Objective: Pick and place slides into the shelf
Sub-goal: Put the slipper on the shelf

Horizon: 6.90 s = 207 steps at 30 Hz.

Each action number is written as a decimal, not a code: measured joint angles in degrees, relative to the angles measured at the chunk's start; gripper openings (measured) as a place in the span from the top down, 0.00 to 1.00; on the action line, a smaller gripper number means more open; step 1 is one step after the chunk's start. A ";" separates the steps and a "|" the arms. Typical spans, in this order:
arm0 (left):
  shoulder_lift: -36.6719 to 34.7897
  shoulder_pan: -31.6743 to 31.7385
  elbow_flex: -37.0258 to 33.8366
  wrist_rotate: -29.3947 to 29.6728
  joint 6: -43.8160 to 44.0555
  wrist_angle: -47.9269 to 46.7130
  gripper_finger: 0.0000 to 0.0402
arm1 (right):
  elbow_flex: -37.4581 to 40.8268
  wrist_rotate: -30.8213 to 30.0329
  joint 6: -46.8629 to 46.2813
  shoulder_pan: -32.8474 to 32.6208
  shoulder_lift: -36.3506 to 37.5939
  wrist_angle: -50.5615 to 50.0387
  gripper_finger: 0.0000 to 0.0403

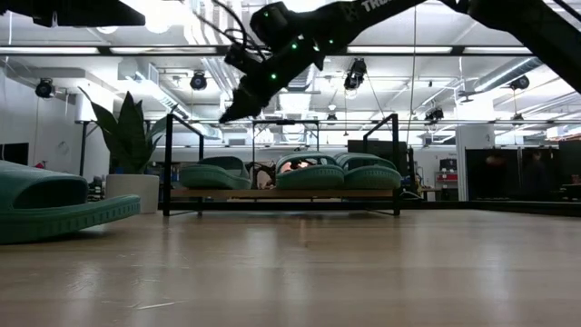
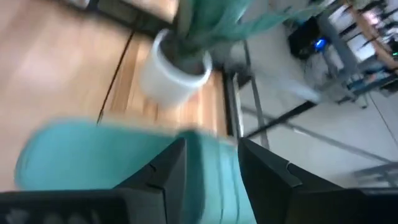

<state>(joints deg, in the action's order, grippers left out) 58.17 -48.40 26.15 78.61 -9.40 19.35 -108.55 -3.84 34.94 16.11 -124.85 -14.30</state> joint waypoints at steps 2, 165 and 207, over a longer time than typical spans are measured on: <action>-0.17 -0.06 0.13 -0.11 -1.15 0.08 0.69 | 0.02 -2.80 2.45 -0.14 0.02 -3.37 0.67; 35.30 74.82 33.87 -38.91 -24.31 -37.43 0.98 | 80.96 -23.29 -1.49 -38.96 66.18 41.55 0.84; 35.34 76.66 32.74 -31.18 -40.52 -28.80 1.00 | 80.96 -23.27 -1.69 -38.96 66.18 41.53 0.84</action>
<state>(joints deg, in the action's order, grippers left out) 93.51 28.25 58.89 47.43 -49.92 -9.44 -27.59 -27.11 33.26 -22.85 -58.67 27.22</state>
